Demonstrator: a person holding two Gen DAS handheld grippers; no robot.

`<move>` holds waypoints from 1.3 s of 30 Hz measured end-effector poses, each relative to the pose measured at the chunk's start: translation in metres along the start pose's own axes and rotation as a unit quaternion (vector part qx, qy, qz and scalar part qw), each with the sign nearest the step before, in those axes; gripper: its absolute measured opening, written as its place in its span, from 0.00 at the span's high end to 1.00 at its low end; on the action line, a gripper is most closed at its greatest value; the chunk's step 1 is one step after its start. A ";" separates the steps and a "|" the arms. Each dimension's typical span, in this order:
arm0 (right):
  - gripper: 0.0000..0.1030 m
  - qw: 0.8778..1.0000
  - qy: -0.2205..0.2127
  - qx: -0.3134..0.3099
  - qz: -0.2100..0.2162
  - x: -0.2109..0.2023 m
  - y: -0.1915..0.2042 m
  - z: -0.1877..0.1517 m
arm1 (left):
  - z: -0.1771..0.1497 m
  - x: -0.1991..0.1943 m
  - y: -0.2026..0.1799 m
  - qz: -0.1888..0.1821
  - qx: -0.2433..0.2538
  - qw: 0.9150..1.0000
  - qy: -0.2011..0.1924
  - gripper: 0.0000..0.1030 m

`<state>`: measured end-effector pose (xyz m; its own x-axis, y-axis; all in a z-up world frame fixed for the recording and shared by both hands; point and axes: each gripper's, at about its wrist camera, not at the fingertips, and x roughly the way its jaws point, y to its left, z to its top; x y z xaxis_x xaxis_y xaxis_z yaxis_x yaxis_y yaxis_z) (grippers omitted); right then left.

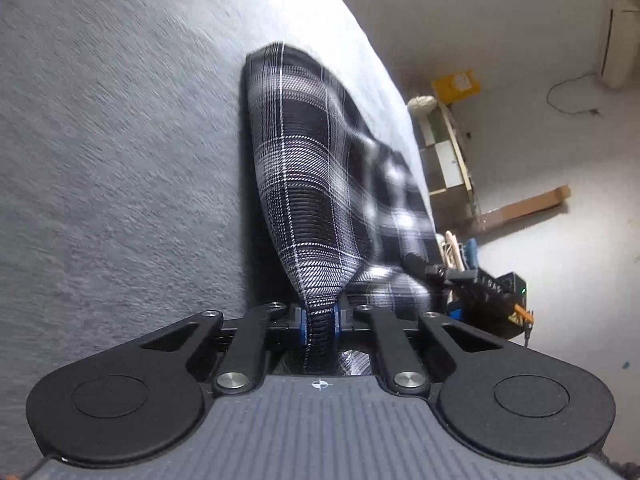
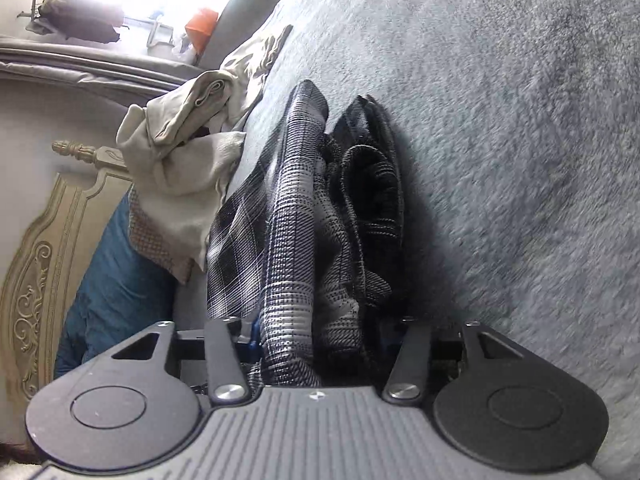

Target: Fold clothes

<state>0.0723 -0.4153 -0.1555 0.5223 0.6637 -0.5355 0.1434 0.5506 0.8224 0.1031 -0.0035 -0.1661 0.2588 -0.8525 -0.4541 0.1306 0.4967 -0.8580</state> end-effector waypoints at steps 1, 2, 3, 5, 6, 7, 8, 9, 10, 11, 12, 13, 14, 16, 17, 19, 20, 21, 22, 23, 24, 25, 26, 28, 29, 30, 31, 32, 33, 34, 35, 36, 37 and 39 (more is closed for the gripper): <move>0.52 1.000 0.001 -0.001 0.002 0.003 0.003 -0.002 | 0.002 -0.005 0.001 0.001 0.000 1.000 -0.003 0.92; 0.52 1.000 0.002 -0.001 0.005 0.007 0.007 -0.004 | 0.003 -0.012 0.003 0.005 0.002 1.000 -0.007 0.92; 0.53 1.000 0.006 -0.004 0.009 0.013 0.012 -0.006 | 0.003 -0.022 0.006 0.009 0.004 1.000 -0.013 0.92; 0.54 1.000 0.020 -0.016 0.018 0.030 0.025 -0.010 | 0.005 -0.042 0.012 0.019 0.003 0.999 -0.026 0.92; 0.54 0.999 0.027 -0.021 0.024 0.040 0.031 -0.012 | 0.006 -0.054 0.016 0.023 0.001 0.999 -0.035 0.92; 0.54 0.999 0.034 -0.025 0.031 0.050 0.038 -0.014 | 0.006 -0.065 0.021 0.027 -0.001 0.999 -0.043 0.92; 0.54 0.998 0.042 -0.030 0.037 0.060 0.044 -0.017 | 0.007 -0.077 0.025 0.033 -0.002 0.998 -0.050 0.92; 0.54 0.997 0.048 -0.031 0.045 0.072 0.049 -0.019 | 0.007 -0.087 0.030 0.040 -0.005 0.998 -0.055 0.92; 0.54 0.997 0.055 -0.032 0.053 0.084 0.054 -0.020 | 0.007 -0.095 0.036 0.047 -0.011 0.997 -0.056 0.91; 0.54 0.996 0.061 -0.032 0.061 0.096 0.059 -0.022 | 0.008 -0.101 0.042 0.053 -0.017 0.997 -0.057 0.90; 0.53 0.995 0.067 -0.027 0.064 0.106 0.061 -0.024 | 0.008 -0.106 0.048 0.061 -0.024 0.996 -0.054 0.85; 0.48 0.996 0.069 -0.020 0.058 0.113 0.062 -0.026 | 0.007 -0.110 0.052 0.070 -0.030 0.996 -0.054 0.81; 0.45 0.996 0.069 -0.013 0.051 0.118 0.062 -0.027 | 0.005 -0.114 0.053 0.077 -0.028 0.995 -0.058 0.78; 0.41 0.996 0.063 0.009 0.055 0.116 0.059 -0.027 | 0.000 -0.123 0.050 0.090 -0.016 0.993 -0.071 0.70; 0.40 0.997 0.053 0.018 0.048 0.108 0.057 -0.028 | -0.002 -0.128 0.048 0.097 -0.006 0.992 -0.080 0.69; 0.34 0.998 0.030 0.034 0.031 0.088 0.053 -0.028 | -0.007 -0.137 0.042 0.107 0.014 0.990 -0.094 0.66; 0.32 0.999 0.018 0.042 0.023 0.078 0.051 -0.028 | -0.010 -0.141 0.038 0.111 0.024 0.988 -0.101 0.66; 0.31 0.999 0.006 0.043 0.015 0.064 0.050 -0.031 | -0.013 -0.145 0.034 0.116 0.034 0.987 -0.107 0.66; 0.31 0.999 -0.007 0.042 0.007 0.050 0.051 -0.034 | -0.016 -0.149 0.029 0.120 0.046 0.985 -0.113 0.66; 0.31 0.999 -0.014 0.041 -0.001 0.040 0.052 -0.039 | -0.020 -0.150 0.022 0.127 0.063 0.983 -0.114 0.66; 0.31 0.999 -0.017 0.036 -0.007 0.032 0.057 -0.047 | -0.024 -0.151 0.016 0.133 0.081 0.981 -0.115 0.66; 0.31 0.999 -0.019 0.030 -0.012 0.025 0.061 -0.056 | -0.029 -0.152 0.009 0.139 0.102 0.978 -0.115 0.66; 0.31 0.999 -0.021 0.023 -0.018 0.017 0.066 -0.064 | -0.034 -0.153 0.003 0.145 0.122 0.975 -0.115 0.66; 0.33 0.999 -0.026 0.007 -0.033 0.004 0.077 -0.081 | -0.043 -0.151 -0.011 0.158 0.165 0.967 -0.112 0.66; 0.33 0.999 -0.026 -0.003 -0.042 0.002 0.082 -0.088 | -0.048 -0.148 -0.018 0.164 0.186 0.963 -0.109 0.66; 0.35 0.998 -0.025 -0.014 -0.051 0.000 0.088 -0.095 | -0.053 -0.144 -0.024 0.166 0.204 0.959 -0.105 0.66; 0.39 0.997 -0.026 -0.023 -0.064 0.000 0.092 -0.100 | -0.058 -0.140 -0.030 0.169 0.222 0.955 -0.101 0.66; 0.39 0.996 -0.026 -0.031 -0.079 0.001 0.096 -0.105 | -0.062 -0.134 -0.035 0.174 0.237 0.951 -0.095 0.66; 0.40 0.995 -0.025 -0.042 -0.087 0.004 0.100 -0.108 | -0.065 -0.128 -0.041 0.179 0.252 0.947 -0.090 0.66; 0.40 0.995 -0.021 -0.046 -0.091 0.009 0.101 -0.109 | -0.069 -0.122 -0.046 0.184 0.268 0.942 -0.088 0.66; 0.41 0.994 -0.016 -0.049 -0.096 0.014 0.102 -0.111 | -0.072 -0.118 -0.050 0.190 0.283 0.936 -0.088 0.66; 0.42 0.993 -0.010 -0.049 -0.104 0.019 0.102 -0.112 | -0.076 -0.114 -0.055 0.195 0.298 0.930 -0.087 0.66; 0.44 0.992 -0.008 -0.052 -0.112 0.023 0.103 -0.113 | -0.079 -0.108 -0.059 0.199 0.312 0.925 -0.086 0.66; 0.59 0.989 -0.008 -0.067 -0.130 0.029 0.105 -0.116 | -0.084 -0.093 -0.070 0.211 0.344 0.911 -0.083 0.66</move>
<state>0.0048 -0.2793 -0.1070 0.4960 0.4837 -0.7211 0.1626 0.7641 0.6243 -0.0102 0.0276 -0.0834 0.5590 -0.5539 -0.6170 0.5406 0.8077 -0.2354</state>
